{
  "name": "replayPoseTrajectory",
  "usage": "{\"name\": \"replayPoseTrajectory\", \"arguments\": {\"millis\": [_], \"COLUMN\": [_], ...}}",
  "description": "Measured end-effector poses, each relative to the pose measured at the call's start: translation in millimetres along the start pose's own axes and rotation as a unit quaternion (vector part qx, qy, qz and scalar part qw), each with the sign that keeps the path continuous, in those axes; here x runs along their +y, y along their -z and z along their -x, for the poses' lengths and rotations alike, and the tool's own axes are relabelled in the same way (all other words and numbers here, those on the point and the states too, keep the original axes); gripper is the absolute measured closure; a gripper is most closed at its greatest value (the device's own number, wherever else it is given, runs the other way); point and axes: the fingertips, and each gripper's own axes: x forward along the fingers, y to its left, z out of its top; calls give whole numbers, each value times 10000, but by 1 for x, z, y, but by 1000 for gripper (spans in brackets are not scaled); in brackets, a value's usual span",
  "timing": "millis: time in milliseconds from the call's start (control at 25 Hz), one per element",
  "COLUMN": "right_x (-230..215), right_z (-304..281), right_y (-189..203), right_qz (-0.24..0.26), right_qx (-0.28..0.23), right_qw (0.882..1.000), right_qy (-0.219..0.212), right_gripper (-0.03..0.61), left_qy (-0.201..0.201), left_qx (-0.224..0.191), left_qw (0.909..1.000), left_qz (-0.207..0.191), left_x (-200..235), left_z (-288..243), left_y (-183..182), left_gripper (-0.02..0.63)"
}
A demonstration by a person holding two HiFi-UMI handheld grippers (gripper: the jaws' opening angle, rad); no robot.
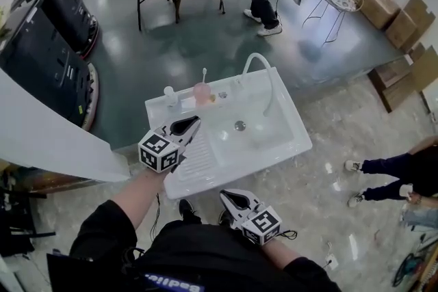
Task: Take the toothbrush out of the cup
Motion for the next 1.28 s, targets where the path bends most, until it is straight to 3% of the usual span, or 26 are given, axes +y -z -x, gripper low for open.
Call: {"name": "replayPoseTrajectory", "arguments": {"millis": [640,1280], "right_x": [-24,-51], "right_z": [10,19], "right_y": [19,44], "right_qz": [-291,-618], "right_qx": [43,154], "right_qw": [9992,9969], "right_qy": [275,464], "right_gripper": [568,568], "left_qy": [-396,-1061], "left_qx": [614,1234], "left_qw": [9973,9867], "left_qz": [-36,-7], "left_x": [65,134], "left_z": [-76,-137], "left_y": [16,40], "left_gripper": [508,449]}}
